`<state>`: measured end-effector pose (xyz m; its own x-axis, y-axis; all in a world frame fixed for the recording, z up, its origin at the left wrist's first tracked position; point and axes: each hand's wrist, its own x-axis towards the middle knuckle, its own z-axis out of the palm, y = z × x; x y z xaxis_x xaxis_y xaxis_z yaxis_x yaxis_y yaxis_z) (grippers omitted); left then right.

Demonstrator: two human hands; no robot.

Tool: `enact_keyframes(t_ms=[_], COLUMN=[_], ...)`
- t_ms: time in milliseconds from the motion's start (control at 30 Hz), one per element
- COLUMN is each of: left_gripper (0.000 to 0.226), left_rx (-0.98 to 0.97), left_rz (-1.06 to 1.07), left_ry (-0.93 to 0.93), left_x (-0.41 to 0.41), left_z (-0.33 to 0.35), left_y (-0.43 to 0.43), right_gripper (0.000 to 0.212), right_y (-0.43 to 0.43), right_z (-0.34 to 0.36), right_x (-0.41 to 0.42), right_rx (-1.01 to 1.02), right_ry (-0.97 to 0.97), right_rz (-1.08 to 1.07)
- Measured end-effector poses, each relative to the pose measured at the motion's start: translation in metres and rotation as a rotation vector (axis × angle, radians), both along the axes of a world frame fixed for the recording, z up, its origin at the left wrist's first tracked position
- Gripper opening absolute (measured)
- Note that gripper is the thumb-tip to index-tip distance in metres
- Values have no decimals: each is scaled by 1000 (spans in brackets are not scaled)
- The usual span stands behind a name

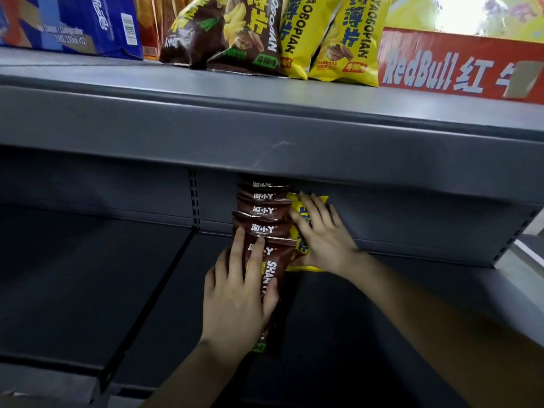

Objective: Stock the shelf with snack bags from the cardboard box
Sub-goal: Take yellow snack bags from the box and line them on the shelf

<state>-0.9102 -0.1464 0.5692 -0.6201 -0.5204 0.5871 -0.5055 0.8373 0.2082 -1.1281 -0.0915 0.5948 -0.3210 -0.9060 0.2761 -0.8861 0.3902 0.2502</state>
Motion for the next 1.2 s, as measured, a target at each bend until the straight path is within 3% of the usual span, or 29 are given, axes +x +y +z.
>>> enact_keyframes(t_ms=[167, 433, 633, 867, 1200], left_gripper=[58, 58, 58, 57, 59], left_rx=[7, 16, 27, 22, -13], left_rz=[-6, -8, -14, -7, 34], left_ry=[-4, 9, 10, -4, -41], left_x=[-1, 0, -1, 0, 4], left_z=[-1, -1, -1, 1, 7], left_y=[-1, -1, -1, 1, 4], right_gripper=[116, 127, 118, 102, 108], right_y=[-8, -9, -20, -17, -14], right_z=[-4, -7, -1, -6, 1], right_x=[-3, 11, 25, 29, 39], right_rx=[-85, 9, 61, 131, 106], right_ry=[88, 68, -14, 142, -12], right_rz=[-34, -281, -429, -278, -277])
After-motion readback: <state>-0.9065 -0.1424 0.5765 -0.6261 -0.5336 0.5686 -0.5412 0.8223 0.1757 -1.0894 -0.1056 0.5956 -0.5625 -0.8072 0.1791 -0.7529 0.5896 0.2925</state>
